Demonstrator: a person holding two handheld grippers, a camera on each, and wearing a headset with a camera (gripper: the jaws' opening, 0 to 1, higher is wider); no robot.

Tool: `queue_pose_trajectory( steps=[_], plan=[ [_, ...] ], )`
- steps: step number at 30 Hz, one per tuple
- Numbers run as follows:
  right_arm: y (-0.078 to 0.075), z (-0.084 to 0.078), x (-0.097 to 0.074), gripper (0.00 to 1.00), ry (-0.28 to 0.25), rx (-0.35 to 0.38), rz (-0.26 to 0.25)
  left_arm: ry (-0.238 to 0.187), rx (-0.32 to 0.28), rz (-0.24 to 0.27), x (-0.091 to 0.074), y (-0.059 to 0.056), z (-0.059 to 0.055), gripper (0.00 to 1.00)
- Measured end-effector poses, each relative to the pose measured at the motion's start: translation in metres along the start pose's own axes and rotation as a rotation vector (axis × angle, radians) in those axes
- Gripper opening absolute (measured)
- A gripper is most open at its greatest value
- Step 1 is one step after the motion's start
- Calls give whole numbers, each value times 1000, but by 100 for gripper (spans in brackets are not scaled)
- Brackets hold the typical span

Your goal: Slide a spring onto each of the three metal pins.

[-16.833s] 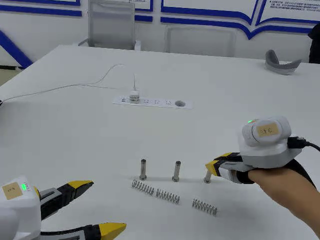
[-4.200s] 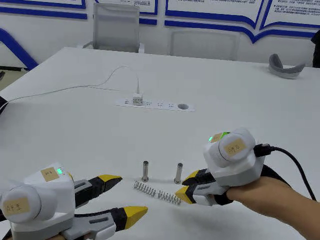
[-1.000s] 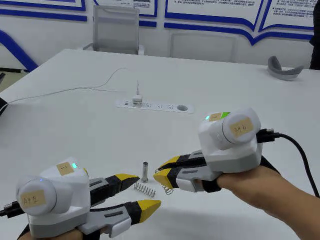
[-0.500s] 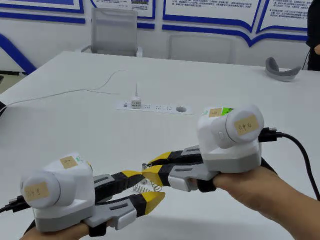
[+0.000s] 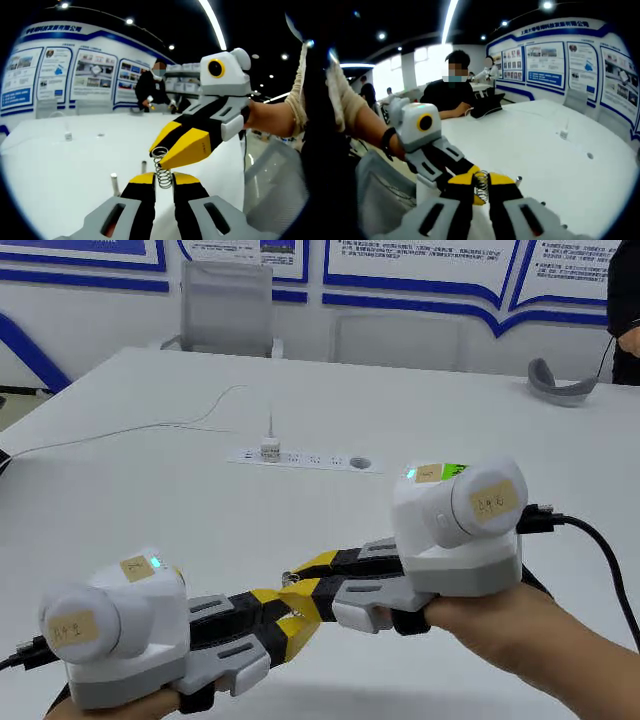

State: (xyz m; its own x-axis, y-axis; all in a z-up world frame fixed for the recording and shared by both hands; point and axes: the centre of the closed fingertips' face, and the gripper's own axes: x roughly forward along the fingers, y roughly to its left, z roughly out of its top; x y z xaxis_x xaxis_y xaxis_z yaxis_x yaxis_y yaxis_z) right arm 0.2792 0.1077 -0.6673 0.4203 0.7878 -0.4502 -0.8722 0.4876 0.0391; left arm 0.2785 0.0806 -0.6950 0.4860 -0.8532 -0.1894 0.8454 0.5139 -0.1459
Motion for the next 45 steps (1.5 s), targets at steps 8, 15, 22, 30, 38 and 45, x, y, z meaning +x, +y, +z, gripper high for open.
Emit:
queue_pose_trajectory(
  steps=[8,15,22,30,38,45],
  plan=[
    [0,-1,-4,12,5,-4,-4,-1,10,13,-2,3,0,11],
    [2,-4,-5,12,13,-10,-3,10,25,22,-5,6,-3,12],
    [2,-4,-4,12,12,-12,-1,11,35,24,-4,7,-4,13],
    [-4,-4,-5,12,13,-10,-11,13,29,24,-5,8,-6,21],
    [-15,-5,-10,12,18,-9,-33,17,24,50,-10,16,-9,32],
    [-25,-6,-17,12,22,-6,-59,23,28,80,-15,25,-11,41]
  ],
)
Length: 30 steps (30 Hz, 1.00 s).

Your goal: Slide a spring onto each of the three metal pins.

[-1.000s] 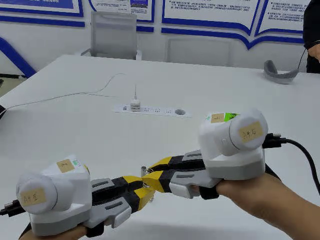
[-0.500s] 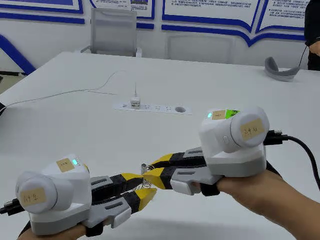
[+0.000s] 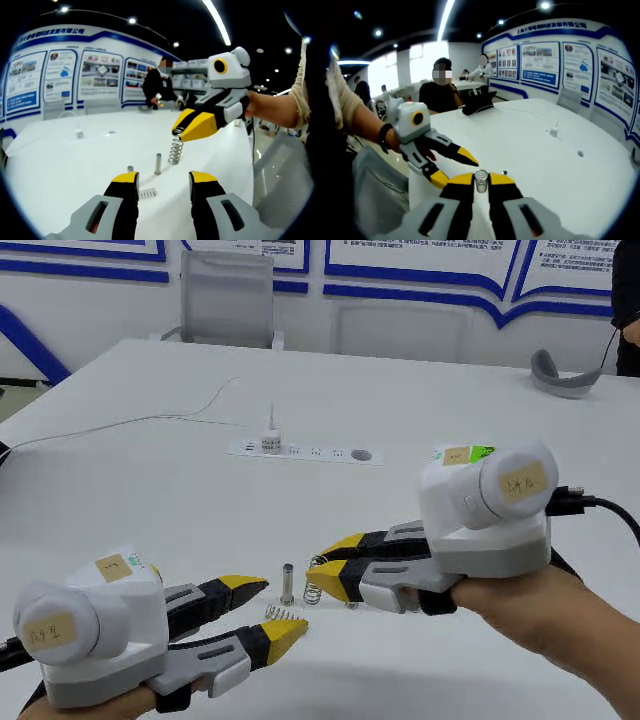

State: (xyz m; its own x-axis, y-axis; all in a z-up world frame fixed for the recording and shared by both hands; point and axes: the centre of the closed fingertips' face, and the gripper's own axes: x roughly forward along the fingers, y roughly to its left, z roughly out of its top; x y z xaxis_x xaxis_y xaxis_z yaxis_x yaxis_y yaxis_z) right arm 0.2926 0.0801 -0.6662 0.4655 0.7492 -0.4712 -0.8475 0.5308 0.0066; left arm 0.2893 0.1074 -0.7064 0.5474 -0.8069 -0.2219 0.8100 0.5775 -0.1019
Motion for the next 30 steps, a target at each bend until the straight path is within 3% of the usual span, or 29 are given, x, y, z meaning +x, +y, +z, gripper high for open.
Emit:
queue_pose_trajectory(
  steps=[13,23,30],
  plan=[
    [-26,0,-9,12,1,21,-62,32,41,23,-5,6,-10,50],
    [-55,-3,-13,12,9,46,-123,46,40,35,-8,10,-15,55],
    [-65,-11,-10,12,32,46,-153,54,34,37,-10,10,-19,56]
  ],
)
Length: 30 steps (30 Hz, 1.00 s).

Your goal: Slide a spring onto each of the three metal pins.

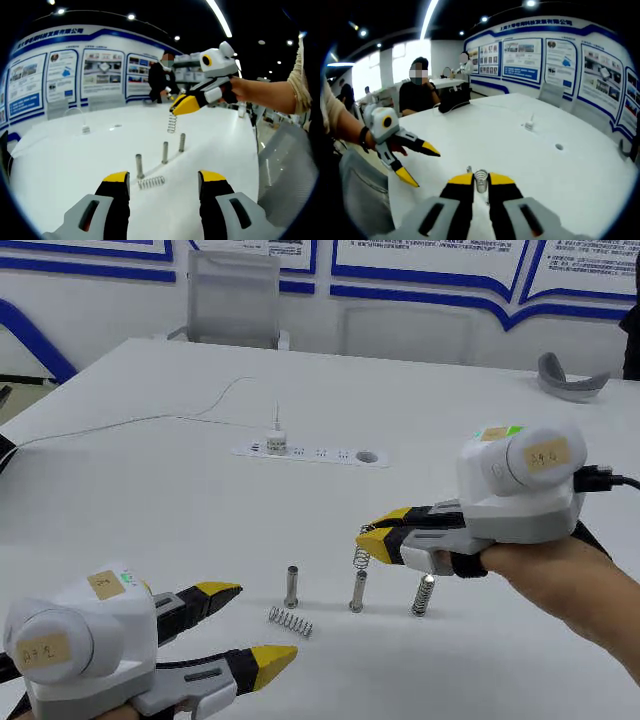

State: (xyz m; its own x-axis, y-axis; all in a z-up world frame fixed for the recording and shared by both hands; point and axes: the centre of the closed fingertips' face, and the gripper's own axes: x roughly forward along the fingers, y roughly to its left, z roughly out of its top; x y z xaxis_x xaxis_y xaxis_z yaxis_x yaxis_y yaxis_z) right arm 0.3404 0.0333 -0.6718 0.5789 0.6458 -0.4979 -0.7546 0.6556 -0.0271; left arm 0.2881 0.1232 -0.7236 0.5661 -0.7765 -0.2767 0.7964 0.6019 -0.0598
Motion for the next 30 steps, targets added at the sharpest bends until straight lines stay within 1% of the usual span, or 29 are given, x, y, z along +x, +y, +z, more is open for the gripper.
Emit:
queue_pose_trajectory(
  steps=[4,10,15,30],
  plan=[
    [-7,-4,4,12,3,19,-13,2,-2,1,0,0,-1,57],
    [-11,-13,11,12,14,41,-17,4,-5,3,-1,0,-2,58],
    [-17,-20,16,12,16,63,-28,11,-7,2,0,0,-3,58],
    [-20,-31,24,12,22,91,-30,20,-14,3,0,0,-7,57]
  ],
)
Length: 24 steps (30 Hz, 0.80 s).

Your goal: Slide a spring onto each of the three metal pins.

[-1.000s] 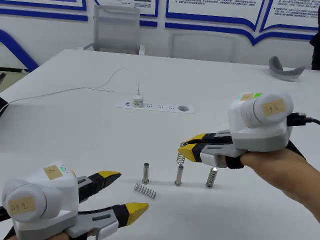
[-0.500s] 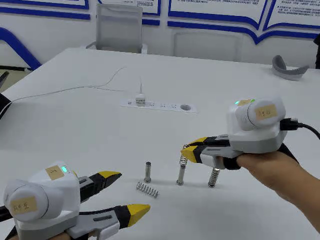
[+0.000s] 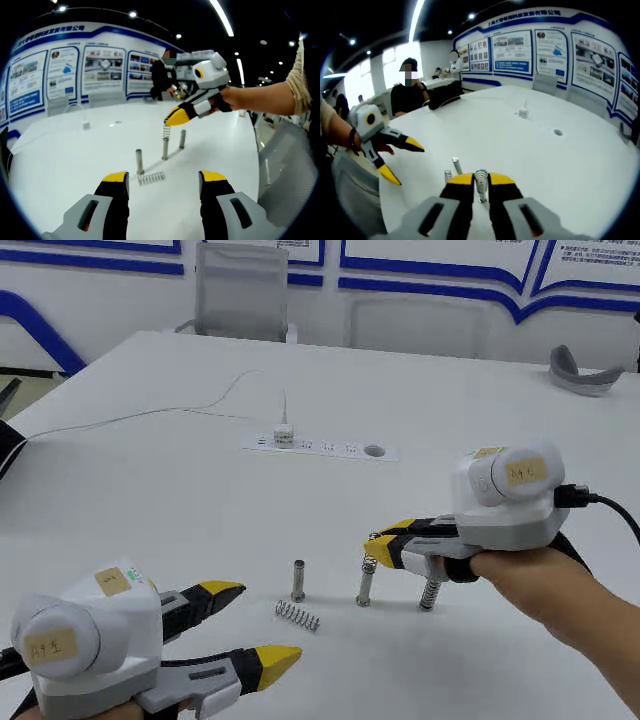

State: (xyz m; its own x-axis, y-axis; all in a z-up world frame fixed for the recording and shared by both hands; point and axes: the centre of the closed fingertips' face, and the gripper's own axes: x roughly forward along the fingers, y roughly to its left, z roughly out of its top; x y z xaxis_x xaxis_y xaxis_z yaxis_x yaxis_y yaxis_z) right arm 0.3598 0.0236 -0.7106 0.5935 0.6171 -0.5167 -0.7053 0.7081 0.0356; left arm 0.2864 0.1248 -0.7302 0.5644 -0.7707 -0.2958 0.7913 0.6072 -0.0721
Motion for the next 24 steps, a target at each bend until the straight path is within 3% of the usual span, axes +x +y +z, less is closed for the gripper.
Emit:
queue_pose_trajectory(
  steps=[24],
  plan=[
    [0,-30,16,12,65,-5,-8,11,-7,-5,1,0,-5,56]
  ],
)
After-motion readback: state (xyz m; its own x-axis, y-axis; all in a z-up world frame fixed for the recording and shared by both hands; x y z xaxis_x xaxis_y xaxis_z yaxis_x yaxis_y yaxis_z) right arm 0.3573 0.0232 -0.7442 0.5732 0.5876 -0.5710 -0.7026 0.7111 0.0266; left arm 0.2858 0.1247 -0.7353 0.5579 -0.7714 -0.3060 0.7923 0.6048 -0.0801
